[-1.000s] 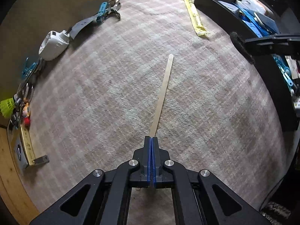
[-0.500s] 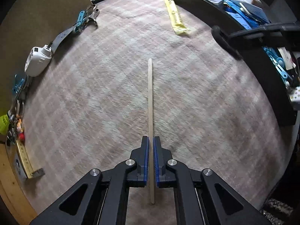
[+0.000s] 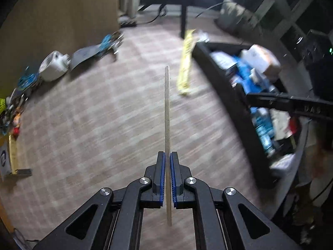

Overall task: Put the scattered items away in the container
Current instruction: 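Carry the hair tie and wooden stick over the black tray with both tools, then open both tools to drop the stick and hair tie into the tray, then reach to the white round plastic fitting and grasp it with the right tool, then carry the white fitting with the right tool over the black tray, then open the right tool to release the fitting into the tray, then move both tools back toward the items beside the cabinet, then grasp the gold ginger box with the right tool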

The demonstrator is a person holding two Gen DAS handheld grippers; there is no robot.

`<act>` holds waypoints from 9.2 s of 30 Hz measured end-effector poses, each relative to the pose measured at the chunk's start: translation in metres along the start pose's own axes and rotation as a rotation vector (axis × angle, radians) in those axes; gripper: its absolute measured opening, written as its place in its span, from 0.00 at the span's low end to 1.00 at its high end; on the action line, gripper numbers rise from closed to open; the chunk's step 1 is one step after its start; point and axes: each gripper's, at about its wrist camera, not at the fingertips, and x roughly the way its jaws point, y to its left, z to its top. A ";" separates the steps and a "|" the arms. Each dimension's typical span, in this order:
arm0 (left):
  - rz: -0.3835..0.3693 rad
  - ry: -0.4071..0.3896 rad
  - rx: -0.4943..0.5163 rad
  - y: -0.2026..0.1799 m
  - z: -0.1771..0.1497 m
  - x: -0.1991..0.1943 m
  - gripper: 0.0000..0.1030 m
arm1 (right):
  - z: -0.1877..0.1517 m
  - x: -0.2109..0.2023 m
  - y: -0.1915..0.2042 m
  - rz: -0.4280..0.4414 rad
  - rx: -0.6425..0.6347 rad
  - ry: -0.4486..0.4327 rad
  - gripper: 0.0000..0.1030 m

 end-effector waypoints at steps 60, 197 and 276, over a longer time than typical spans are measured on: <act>0.100 -0.102 -0.097 0.015 0.124 0.076 0.42 | 0.073 -0.045 -0.025 -0.129 0.027 -0.078 0.49; 0.026 -0.177 -0.090 -0.054 0.043 0.010 0.58 | -0.004 -0.064 0.001 -0.046 0.038 -0.131 0.51; 0.002 -0.078 -0.407 0.112 -0.041 0.070 0.65 | 0.051 0.133 0.089 0.039 -0.114 0.219 0.54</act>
